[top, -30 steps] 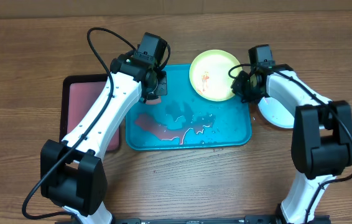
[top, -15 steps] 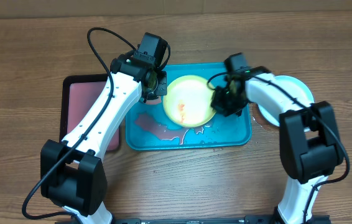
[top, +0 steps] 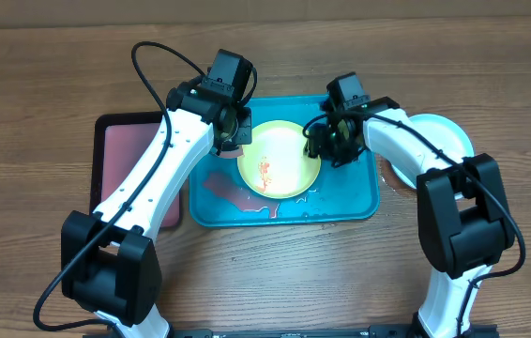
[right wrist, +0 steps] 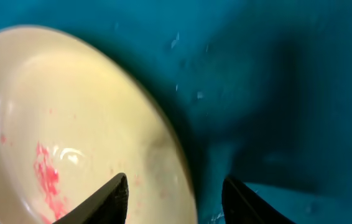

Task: Clean dirty plates on tray and stack at the side
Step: 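Pull the yellow plate to the tray center with the right gripper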

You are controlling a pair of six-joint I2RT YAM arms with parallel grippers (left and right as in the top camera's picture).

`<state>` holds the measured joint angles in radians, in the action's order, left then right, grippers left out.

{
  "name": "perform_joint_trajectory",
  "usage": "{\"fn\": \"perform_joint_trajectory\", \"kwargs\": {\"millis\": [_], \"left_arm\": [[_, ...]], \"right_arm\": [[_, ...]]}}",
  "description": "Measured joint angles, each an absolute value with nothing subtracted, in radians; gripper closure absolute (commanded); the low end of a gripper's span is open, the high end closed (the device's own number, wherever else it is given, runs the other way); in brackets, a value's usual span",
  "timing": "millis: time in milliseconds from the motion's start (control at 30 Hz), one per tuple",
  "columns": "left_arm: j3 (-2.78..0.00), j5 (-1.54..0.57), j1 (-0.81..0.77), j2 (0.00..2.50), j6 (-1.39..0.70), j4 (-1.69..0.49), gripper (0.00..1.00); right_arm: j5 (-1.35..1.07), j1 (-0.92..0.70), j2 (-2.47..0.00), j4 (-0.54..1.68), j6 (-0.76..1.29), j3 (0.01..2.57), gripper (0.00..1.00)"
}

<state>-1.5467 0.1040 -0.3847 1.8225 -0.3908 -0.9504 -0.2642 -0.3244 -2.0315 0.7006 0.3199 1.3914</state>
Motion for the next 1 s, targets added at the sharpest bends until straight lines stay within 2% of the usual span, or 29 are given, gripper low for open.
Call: {"fn": "perform_joint_trajectory", "kwargs": {"millis": [133,200,400,600,667,700,733,1000], "left_arm": [[-1.547,0.104,-0.385,1.822,-0.391,-0.950,0.96],[-1.547,0.104,-0.385,1.822,-0.391,-0.950,0.96],[-1.547,0.104,-0.385,1.822,-0.391,-0.950,0.96],[-1.547,0.104,-0.385,1.822,-0.391,-0.949,0.96],[-1.547,0.104,-0.385,1.822,-0.391,-0.946,0.96],[-1.547,0.104,-0.385,1.822,-0.391,-0.945,0.96],[-1.547,0.104,-0.385,1.822,-0.391,-0.944,0.96],[-1.533,0.104,-0.385,1.822,-0.391,-0.924,0.96]], "right_arm": [[-0.243,-0.323,-2.032,0.653,0.288,1.393,0.61],[-0.237,-0.323,-2.034,0.653,0.279,1.393,0.63],[-0.237,-0.323,-2.058,0.696,0.299,1.393,0.76],[-0.236,-0.334,-2.058,0.747,0.365,1.397,0.78],[-0.236,-0.342,-2.058,0.747,0.374,1.397,0.85],[-0.236,-0.347,-2.058,0.747,0.378,1.397,0.94],[-0.234,-0.351,-2.058,0.747,0.382,1.397,0.96],[-0.228,-0.374,-2.058,0.749,0.484,1.398,0.96]]}}
